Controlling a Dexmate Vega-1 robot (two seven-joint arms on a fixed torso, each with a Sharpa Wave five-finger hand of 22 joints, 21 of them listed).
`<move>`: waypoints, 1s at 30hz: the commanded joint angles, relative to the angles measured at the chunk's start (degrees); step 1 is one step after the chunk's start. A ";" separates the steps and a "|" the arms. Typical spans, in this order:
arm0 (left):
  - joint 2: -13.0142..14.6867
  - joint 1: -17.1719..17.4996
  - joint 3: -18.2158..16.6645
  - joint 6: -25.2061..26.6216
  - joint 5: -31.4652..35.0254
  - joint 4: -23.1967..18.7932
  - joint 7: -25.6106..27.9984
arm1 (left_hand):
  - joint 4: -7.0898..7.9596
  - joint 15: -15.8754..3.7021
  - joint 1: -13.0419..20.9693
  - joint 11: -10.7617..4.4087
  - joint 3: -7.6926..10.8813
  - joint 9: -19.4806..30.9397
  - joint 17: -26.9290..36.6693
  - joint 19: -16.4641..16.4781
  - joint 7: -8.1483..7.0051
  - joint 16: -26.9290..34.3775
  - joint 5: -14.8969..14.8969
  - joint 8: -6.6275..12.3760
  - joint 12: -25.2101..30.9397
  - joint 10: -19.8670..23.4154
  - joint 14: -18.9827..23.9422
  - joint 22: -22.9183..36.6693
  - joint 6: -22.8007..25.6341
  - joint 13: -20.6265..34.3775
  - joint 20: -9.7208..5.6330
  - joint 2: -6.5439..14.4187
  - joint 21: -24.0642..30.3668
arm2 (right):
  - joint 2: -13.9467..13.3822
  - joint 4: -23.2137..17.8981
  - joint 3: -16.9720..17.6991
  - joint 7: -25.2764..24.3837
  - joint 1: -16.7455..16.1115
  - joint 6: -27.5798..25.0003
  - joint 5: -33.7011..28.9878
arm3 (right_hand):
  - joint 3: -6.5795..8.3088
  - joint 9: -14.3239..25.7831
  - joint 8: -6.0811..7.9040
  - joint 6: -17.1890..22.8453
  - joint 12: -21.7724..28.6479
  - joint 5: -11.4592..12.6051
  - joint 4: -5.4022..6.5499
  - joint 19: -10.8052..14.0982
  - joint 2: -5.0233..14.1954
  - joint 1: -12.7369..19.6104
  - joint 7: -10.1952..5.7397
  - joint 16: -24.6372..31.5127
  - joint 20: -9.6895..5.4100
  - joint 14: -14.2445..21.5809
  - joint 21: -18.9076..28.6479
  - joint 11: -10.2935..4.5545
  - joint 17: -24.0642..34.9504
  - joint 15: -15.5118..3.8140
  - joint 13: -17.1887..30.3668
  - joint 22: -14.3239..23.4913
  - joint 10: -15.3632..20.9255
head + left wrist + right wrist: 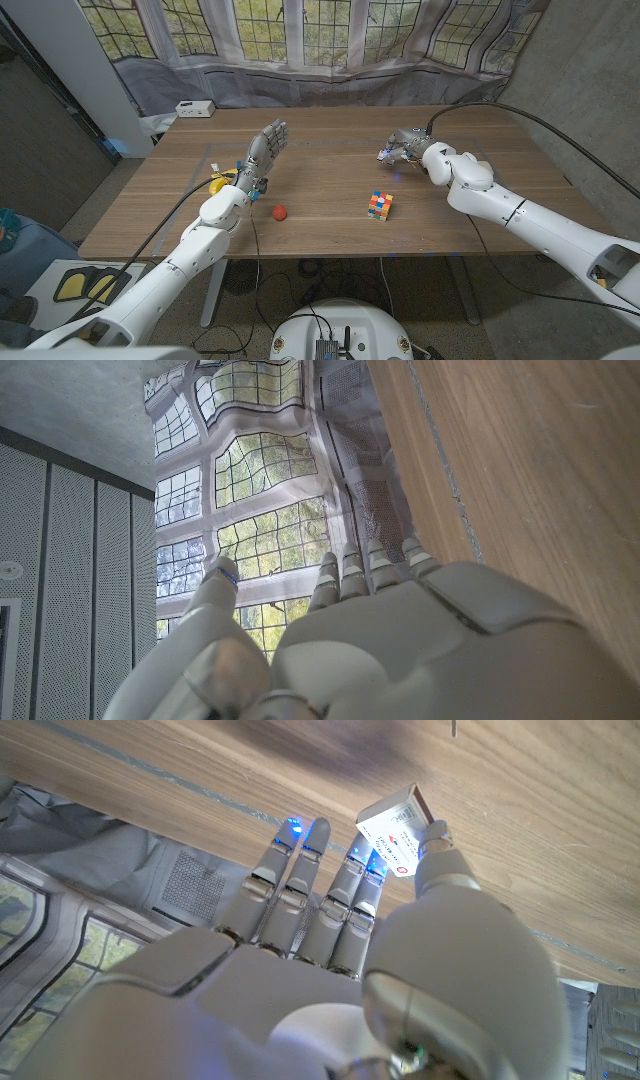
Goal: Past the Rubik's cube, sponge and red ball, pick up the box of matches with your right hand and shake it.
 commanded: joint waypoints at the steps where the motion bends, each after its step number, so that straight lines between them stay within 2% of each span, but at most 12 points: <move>1: 0.38 0.52 -0.30 0.15 0.13 -0.81 0.56 | -0.12 0.21 0.83 -0.34 0.34 0.28 0.12 0.12 -0.13 -0.13 -0.06 0.28 0.08 0.05 -0.11 0.28 -0.16 0.15 0.16 0.18 0.03 | 0.68 2.21 -2.77 0.84 1.35 -2.24 -2.70 | 0.23 0.09 -0.06 2.01 -0.38 0.28 0.30 -0.29 1.72 1.40 -2.11 -0.15 0.01 -0.43 -0.06 -0.07 0.28 -3.24 0.26 0.15 -0.32; 29: 0.05 0.94 -0.71 -0.31 0.05 -0.53 1.36 | -0.22 0.04 1.09 -0.66 0.55 0.27 0.10 -0.38 0.17 -0.28 -0.01 0.61 0.22 0.10 -0.66 0.28 0.08 0.17 0.13 0.35 -0.18 | 2.29 6.12 -5.36 1.52 3.17 -3.90 -4.36 | 0.06 0.09 -0.32 1.82 -0.61 0.30 0.45 -0.48 1.81 1.10 -2.24 -0.30 0.15 -0.36 -0.13 -0.12 0.37 -3.28 0.29 0.15 -0.64; 30: 0.04 0.92 -0.70 -0.28 0.08 -0.51 1.40 | -0.22 0.05 1.09 -0.70 0.56 0.27 0.10 -0.38 0.16 -0.29 -0.01 0.62 0.21 0.07 -0.67 0.28 0.10 0.17 0.14 0.36 -0.18 | 2.32 6.27 -5.43 1.58 3.23 -3.90 -4.35 | 0.08 0.09 -0.36 1.75 -0.62 0.31 0.42 -0.49 1.82 1.14 -2.31 -0.32 0.14 -0.34 -0.13 0.24 0.36 -3.23 0.29 0.15 -0.66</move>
